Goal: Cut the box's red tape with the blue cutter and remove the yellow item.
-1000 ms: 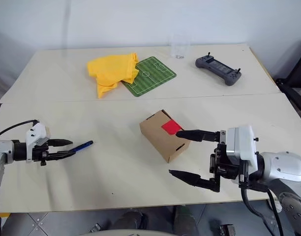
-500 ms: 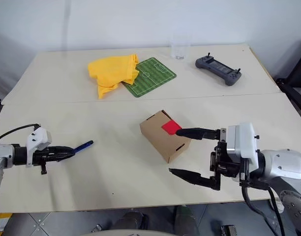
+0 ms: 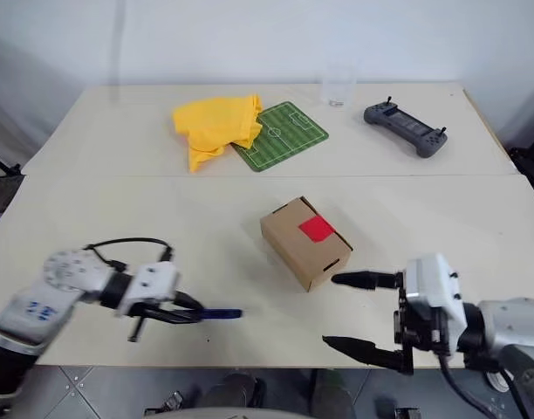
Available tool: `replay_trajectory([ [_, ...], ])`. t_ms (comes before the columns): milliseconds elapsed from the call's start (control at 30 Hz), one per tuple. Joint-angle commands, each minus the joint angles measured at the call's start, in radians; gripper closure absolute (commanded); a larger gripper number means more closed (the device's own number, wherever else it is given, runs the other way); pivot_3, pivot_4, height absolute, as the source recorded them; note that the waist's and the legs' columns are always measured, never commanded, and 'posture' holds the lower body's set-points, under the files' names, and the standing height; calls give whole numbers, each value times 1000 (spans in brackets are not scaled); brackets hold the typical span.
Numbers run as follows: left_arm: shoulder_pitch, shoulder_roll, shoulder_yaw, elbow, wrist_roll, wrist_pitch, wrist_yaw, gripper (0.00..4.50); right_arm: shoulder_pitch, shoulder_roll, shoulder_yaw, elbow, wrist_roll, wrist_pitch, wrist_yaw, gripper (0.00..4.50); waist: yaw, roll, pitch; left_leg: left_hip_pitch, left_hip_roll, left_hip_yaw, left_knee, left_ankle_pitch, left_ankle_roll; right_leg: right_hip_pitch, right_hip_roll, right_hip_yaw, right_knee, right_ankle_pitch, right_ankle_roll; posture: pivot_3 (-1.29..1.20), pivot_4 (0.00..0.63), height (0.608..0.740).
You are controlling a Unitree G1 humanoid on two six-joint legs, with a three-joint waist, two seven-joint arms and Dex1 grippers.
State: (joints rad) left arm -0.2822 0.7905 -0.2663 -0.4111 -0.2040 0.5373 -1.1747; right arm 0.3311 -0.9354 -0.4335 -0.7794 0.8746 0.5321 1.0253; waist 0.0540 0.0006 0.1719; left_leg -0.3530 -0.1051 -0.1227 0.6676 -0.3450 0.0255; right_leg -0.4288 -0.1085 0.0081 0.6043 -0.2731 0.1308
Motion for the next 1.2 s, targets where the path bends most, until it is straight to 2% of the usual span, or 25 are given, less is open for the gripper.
replay_trajectory([
  [33,-74,-72,-157,-108,78,246,130,4037,64,1,42,-38,-132,-27,-29,1558,1,-3,1,0,0,0,1,0,0,0,1,0,1,0,0,0,150,740],
  [133,-101,-89,-225,-150,84,327,155,4037,82,8,104,-54,-234,-51,-71,2694,-7,-4,1,1,1,3,1,1,-1,-1,3,0,3,0,1,0,150,740],
  [200,-112,-107,-237,-167,75,377,184,4037,76,18,145,-61,-279,-51,-108,3263,-9,-3,1,3,1,5,0,1,-2,-1,4,0,3,0,1,0,150,740],
  [300,-151,-143,-271,-168,80,433,223,4037,6,46,282,-33,-388,-56,-179,4332,-3,-4,1,3,1,3,1,1,-2,0,3,0,3,0,1,0,150,740],
  [333,-158,-144,-277,-176,81,443,230,4037,-5,52,311,-34,-407,-55,-190,4422,-1,-4,1,3,1,3,2,1,-2,0,3,0,3,0,1,0,150,740],
  [633,-237,-182,-347,-152,91,473,290,4037,-227,113,541,60,-493,9,-225,4422,6,-4,1,1,-2,-2,3,2,-2,1,4,-1,2,1,1,0,150,740],
  [1200,-287,-208,-386,-140,86,497,319,4037,-314,94,665,207,-607,-57,-132,4422,6,-4,1,1,-3,-2,4,2,-2,1,4,-1,2,1,1,0,150,740],
])
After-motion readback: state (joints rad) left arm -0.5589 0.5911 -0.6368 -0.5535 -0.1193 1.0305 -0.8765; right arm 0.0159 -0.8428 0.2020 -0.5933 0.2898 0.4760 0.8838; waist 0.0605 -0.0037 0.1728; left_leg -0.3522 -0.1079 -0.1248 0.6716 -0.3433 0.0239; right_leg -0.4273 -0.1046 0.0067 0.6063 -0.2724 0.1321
